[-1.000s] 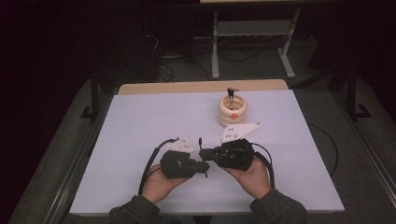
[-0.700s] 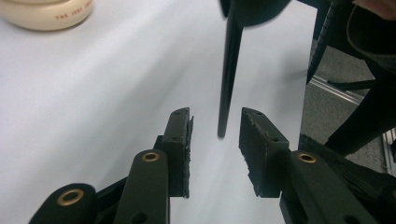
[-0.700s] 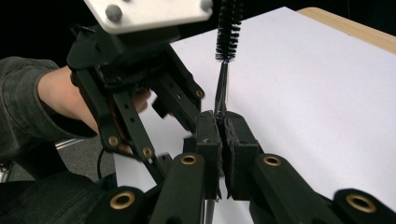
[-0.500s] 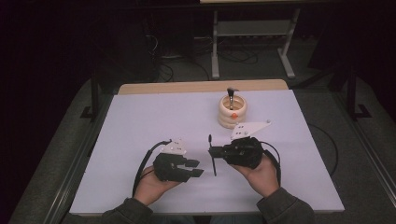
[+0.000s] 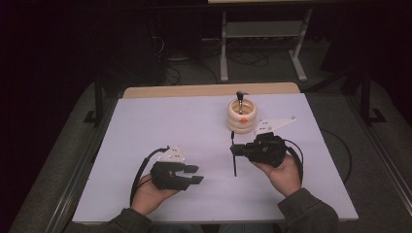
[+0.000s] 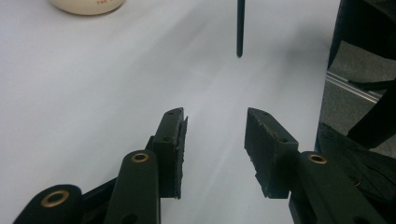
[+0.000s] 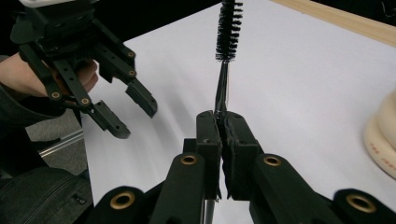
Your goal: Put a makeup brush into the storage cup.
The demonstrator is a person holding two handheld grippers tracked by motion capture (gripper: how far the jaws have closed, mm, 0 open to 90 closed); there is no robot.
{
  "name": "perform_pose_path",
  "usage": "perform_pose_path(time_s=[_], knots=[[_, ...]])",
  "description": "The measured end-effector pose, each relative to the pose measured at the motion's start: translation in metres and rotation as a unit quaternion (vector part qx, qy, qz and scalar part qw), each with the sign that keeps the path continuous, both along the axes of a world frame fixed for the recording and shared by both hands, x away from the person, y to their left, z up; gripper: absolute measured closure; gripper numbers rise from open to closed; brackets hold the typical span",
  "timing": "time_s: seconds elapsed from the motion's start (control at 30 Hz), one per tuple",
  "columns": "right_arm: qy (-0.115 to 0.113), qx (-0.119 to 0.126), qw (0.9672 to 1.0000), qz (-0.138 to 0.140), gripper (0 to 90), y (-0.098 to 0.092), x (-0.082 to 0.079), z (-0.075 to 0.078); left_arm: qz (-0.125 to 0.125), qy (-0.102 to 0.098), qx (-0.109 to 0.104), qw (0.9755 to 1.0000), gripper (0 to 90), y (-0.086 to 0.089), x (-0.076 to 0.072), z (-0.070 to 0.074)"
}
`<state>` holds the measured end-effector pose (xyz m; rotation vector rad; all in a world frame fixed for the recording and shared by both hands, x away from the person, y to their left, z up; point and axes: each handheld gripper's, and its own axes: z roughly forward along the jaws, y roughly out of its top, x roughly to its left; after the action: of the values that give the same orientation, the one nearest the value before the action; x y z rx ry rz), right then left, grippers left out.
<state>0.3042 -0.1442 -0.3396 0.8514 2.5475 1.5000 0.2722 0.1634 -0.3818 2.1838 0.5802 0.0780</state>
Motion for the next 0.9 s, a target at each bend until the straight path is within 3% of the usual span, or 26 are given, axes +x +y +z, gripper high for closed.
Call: perform_pose_path(time_s=[0.37, 0.6, 0.9], knots=[[-0.005, -0.004, 0.9998, -0.018, 85.0, -0.019, 0.015, 0.016, 0.025, -0.005, -0.007, 0.9996, 53.9, 0.014, -0.002, -0.004], [0.001, 0.005, 0.9994, -0.033, 85.0, -0.028, 0.027, 0.021, 0.027, -0.008, -0.001, 0.9996, 52.3, 0.020, -0.002, -0.005], [0.003, -0.003, 0.9989, -0.047, 85.1, -0.031, 0.042, 0.029, 0.028, -0.011, 0.005, 0.9995, 50.5, 0.024, -0.003, -0.006]])
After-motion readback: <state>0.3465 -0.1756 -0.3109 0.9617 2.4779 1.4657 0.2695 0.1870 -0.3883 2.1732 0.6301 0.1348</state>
